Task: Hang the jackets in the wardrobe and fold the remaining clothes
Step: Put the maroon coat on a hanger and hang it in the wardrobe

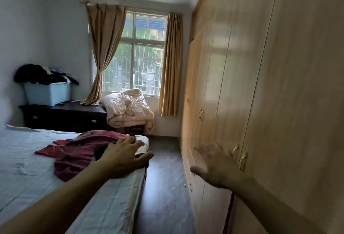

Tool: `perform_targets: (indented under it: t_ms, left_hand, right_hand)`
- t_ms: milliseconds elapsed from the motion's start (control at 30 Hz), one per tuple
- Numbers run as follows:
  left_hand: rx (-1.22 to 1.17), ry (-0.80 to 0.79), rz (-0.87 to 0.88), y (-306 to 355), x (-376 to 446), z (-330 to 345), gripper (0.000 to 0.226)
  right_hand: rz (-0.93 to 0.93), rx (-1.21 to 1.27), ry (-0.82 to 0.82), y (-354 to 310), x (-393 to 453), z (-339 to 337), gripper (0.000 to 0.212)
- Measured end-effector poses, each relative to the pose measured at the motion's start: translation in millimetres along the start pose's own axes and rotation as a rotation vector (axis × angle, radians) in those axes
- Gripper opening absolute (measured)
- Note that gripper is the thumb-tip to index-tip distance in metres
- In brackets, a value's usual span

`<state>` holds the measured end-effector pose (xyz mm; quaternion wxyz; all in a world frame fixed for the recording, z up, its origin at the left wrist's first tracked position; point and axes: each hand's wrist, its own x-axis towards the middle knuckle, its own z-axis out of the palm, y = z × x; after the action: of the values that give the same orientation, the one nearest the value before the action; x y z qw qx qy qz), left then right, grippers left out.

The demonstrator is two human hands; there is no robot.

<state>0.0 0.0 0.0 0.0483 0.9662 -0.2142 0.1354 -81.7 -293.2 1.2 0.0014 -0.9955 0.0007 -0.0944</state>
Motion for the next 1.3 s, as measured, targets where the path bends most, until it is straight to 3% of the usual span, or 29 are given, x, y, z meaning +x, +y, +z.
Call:
perform_targets:
  t_ms: [167,300,433,633,833,1300]
  left_hand:
    - [0.029,-0.023,-0.054,7,94,19,0.084]
    - [-0.051,0.101,-0.078,5,158,32,0.108]
    - [-0.038,0.091,-0.087,-12,215,59,0.098]
    - [0.004,0.049,-0.061,-55,310,109,0.094]
    - [-0.099,0.044,-0.079,-118,421,137,0.074]
    - [-0.006,-0.013,-0.004,-199,679,262,0.09]
  right_hand:
    - [-0.013,0.077,0.014,33,81,17,0.075]
    - [-0.01,0.054,0.037,58,146,20,0.075]
    - [-0.019,0.065,0.044,74,210,31,0.076]
    - [-0.031,0.03,0.024,83,325,67,0.077]
    - [0.013,-0.042,0.029,82,450,91,0.074]
    - [0.013,-0.012,-0.011,126,721,176,0.072]
